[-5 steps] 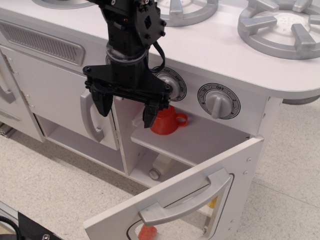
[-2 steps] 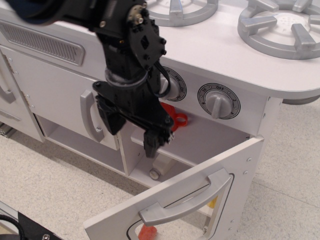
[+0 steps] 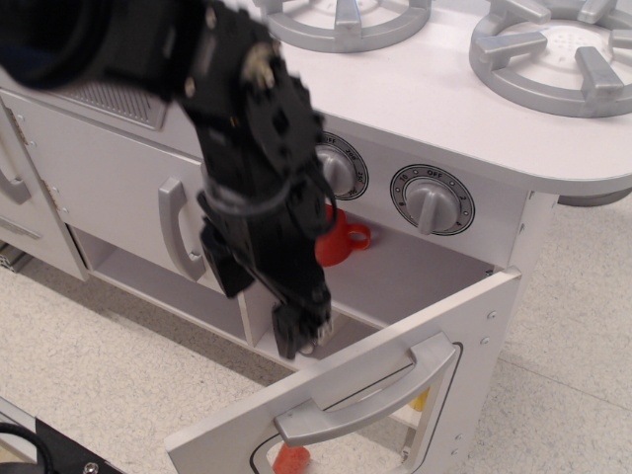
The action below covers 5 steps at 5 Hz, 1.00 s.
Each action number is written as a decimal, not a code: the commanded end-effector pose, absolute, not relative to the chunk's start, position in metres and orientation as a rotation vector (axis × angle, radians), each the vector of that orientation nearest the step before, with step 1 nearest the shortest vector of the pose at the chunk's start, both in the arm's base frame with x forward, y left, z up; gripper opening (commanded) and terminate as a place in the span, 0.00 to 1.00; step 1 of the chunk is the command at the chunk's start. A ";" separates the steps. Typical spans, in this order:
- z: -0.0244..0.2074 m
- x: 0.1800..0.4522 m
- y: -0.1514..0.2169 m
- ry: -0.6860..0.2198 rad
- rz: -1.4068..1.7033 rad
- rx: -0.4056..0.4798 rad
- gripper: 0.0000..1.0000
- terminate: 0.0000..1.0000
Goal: Close oven
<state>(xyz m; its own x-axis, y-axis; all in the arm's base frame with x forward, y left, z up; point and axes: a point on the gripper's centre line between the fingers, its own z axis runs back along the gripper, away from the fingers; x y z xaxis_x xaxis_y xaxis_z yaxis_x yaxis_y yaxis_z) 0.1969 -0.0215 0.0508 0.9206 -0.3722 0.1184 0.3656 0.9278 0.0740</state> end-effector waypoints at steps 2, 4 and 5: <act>0.025 0.198 -0.014 -0.079 -0.450 0.080 1.00 0.00; 0.025 0.229 0.010 -0.120 -0.341 0.180 1.00 0.00; 0.032 0.243 0.020 -0.147 -0.282 0.205 1.00 0.00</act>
<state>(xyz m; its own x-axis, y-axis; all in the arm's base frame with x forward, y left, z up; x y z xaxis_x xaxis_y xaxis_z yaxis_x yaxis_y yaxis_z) 0.2400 0.0156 0.0251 0.9536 -0.2884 0.0866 0.2654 0.9408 0.2109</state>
